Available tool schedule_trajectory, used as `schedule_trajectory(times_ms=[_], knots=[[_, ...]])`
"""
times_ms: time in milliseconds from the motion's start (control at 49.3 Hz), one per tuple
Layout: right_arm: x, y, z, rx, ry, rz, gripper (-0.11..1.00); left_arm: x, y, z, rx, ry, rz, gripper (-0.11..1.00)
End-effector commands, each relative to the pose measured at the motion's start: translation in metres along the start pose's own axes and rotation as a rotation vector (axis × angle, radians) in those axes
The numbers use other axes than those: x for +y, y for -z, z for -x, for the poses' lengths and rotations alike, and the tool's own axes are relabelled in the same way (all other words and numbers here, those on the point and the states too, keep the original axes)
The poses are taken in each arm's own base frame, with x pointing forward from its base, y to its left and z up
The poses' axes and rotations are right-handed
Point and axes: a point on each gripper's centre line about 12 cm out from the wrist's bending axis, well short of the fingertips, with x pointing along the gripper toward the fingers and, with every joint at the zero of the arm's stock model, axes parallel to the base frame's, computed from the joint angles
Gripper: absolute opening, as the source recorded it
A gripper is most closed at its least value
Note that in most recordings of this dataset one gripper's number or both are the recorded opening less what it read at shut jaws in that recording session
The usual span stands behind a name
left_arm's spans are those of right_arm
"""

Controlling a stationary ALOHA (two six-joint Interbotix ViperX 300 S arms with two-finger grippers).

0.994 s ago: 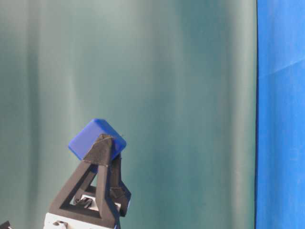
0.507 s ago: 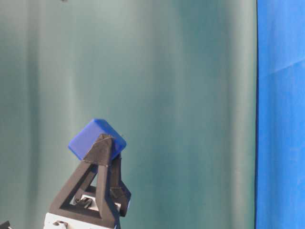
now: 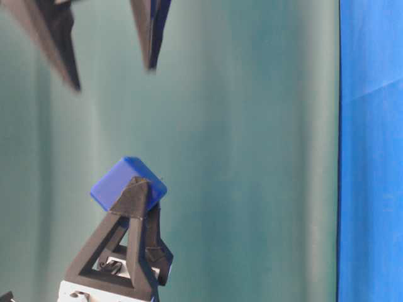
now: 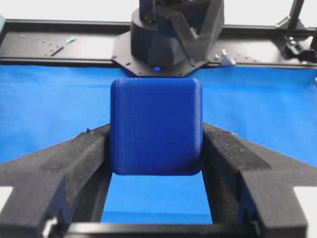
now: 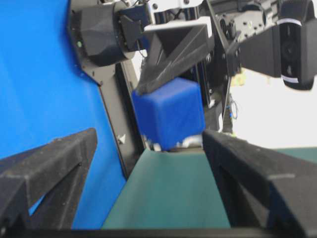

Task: Handover the blue block to the right arm after grasping it with the left arm, then place it in the designated position.
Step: 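Move the open right gripper toward the cube held by the left gripper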

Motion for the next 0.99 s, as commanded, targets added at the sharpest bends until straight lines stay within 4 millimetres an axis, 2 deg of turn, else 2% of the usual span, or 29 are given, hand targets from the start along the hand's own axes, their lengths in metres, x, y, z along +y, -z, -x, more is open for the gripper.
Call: schedule_trajectory(times_ms=[0, 264, 487, 670, 974], knots=[[-0.015, -0.005, -0.015, -0.021, 0.022, 0.02, 0.96, 0.0, -0.012, 0.003, -0.041, 0.0, 0.001, 0.46], [-0.024, 0.0, -0.053, -0.014, 0.005, 0.077, 0.96, -0.001, -0.013, 0.004, -0.041, 0.001, 0.001, 0.46], [-0.029, 0.004, -0.074, -0.007, 0.0, 0.118, 0.96, -0.001, -0.012, 0.003, -0.037, 0.001, 0.003, 0.46], [-0.033, 0.008, -0.082, 0.009, 0.002, 0.139, 0.96, -0.001, -0.011, 0.003, -0.034, 0.001, 0.003, 0.46], [-0.032, 0.01, -0.082, 0.027, -0.007, 0.138, 0.96, -0.001, -0.011, 0.003, -0.034, 0.001, 0.003, 0.46]])
